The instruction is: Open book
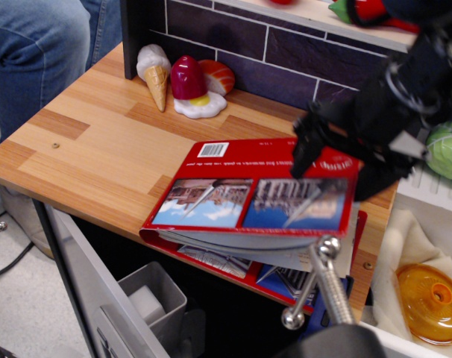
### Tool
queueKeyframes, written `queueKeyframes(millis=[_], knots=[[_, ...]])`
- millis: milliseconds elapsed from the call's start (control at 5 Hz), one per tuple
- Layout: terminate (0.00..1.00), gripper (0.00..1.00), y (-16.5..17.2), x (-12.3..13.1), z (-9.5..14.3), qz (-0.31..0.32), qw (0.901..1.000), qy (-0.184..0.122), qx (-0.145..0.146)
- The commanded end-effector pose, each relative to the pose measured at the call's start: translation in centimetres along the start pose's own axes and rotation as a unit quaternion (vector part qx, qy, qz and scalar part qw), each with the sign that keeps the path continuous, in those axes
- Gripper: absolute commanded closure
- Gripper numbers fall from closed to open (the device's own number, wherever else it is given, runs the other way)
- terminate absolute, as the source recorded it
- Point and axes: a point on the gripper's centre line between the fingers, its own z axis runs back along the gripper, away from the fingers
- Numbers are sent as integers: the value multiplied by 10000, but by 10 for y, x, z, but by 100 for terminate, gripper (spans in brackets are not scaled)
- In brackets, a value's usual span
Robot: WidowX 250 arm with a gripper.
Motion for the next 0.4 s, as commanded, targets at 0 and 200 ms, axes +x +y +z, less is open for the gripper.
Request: queueKeyframes(millis=[0, 200], knots=[[0, 0, 81, 22, 13, 574, 9967, 569, 79], [0, 0, 102, 11, 13, 751, 9912, 1075, 186]])
